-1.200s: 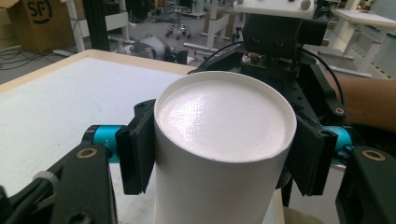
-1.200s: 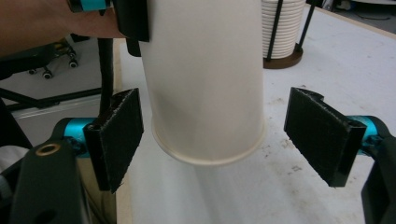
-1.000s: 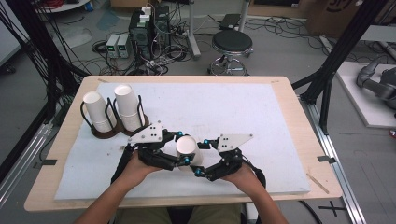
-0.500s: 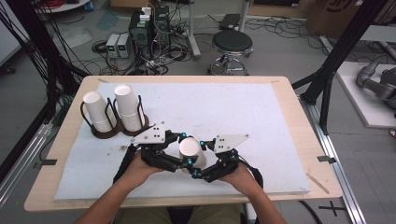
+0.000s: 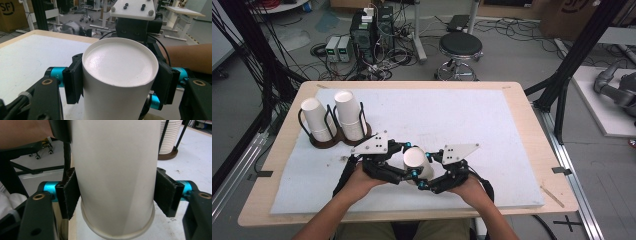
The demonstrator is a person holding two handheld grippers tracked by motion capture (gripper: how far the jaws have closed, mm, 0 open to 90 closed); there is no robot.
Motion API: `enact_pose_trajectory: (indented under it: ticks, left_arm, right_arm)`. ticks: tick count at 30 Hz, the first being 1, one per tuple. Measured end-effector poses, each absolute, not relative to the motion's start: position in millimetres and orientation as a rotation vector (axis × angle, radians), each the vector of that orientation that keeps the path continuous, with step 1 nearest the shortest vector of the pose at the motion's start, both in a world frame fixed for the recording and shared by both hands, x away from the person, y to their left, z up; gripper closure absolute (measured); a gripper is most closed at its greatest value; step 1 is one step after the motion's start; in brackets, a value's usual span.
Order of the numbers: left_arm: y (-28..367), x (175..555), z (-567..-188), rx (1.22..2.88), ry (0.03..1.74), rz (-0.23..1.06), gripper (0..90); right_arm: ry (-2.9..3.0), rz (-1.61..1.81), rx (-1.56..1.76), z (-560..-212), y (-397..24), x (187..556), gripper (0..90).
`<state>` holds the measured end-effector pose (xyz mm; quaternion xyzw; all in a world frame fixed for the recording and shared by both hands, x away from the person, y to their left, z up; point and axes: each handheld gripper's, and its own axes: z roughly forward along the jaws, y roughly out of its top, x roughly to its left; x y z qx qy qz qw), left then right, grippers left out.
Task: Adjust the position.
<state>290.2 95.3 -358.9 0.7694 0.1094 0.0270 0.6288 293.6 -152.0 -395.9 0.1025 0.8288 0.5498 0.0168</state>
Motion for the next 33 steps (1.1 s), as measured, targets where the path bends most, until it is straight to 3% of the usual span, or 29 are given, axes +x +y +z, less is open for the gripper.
enact_pose_trajectory:
  ticks: [5, 8, 10, 33]
  left_arm:
    - [95, 291, -361, 1.784, 0.261, 0.021, 33.3]
    - [95, 291, -361, 1.790, 0.285, 0.015, 20.1]
    - [96, 292, -361, 1.787, 0.296, 0.018, 17.4]
    - [113, 294, -355, 1.844, 0.288, 0.035, 17.3]
  right_arm:
    - [2.610, 1.659, 0.303, -395, -152, 293, 32.6]
    - [2.625, 1.620, 0.278, -393, -151, 292, 33.1]
    - [2.632, 1.612, 0.276, -392, -151, 291, 33.2]
    - [2.784, 1.264, 0.179, -353, -157, 310, 33.2]
